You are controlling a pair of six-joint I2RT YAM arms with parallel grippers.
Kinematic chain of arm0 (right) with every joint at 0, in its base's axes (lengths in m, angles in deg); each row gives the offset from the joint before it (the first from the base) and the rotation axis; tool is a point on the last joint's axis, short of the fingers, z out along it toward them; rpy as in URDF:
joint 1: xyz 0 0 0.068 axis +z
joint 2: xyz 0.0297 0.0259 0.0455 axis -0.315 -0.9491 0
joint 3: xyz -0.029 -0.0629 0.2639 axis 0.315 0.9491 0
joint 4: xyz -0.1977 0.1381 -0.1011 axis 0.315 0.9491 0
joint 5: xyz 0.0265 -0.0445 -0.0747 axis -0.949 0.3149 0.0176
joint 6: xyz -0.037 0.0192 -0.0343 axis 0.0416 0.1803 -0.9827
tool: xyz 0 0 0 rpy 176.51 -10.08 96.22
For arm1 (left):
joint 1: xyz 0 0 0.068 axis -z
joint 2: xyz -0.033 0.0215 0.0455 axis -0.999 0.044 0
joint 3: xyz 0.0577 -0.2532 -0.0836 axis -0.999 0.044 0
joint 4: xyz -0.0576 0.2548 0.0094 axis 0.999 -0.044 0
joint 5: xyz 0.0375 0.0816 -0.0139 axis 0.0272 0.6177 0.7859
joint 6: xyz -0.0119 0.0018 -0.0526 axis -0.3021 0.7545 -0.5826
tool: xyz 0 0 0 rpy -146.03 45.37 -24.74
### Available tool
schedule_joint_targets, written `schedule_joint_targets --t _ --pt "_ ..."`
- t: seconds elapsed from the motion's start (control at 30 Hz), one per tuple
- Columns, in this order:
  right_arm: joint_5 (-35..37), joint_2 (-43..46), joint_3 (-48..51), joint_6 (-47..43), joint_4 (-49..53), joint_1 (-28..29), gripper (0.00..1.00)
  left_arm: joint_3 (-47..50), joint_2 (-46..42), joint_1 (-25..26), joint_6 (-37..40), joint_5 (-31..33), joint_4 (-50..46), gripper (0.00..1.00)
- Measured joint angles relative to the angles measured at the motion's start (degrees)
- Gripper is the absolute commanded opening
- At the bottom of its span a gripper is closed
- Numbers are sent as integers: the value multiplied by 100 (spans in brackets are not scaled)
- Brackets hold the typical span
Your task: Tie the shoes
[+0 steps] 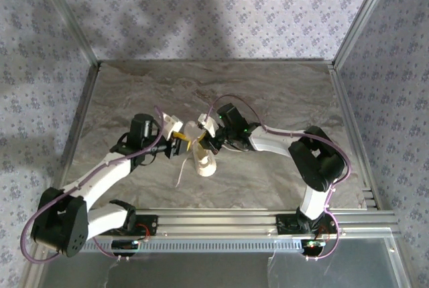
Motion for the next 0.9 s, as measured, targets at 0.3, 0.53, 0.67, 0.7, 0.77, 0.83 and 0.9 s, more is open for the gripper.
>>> schedule_joint_targets --t 0.3,0.53,0.67,0.7,0.77,0.83,0.9 --pt "-2 0 33 17 -35 0 0 503 129 55 319 -83 643 37" --pt "-2 0 44 17 -61 0 0 503 431 223 570 -83 927 32" --pt "-2 0 44 22 -63 0 0 468 586 223 748 -83 960 16" --pt "-2 0 46 24 -66 0 0 448 629 223 787 -83 964 17" --pt "-2 0 48 42 -66 0 0 424 686 223 815 -81 977 17" --pt "-2 0 52 48 -66 0 0 417 699 223 852 -83 984 24" --pt "-4 0 52 59 -68 0 0 417 699 223 883 -83 1005 29"
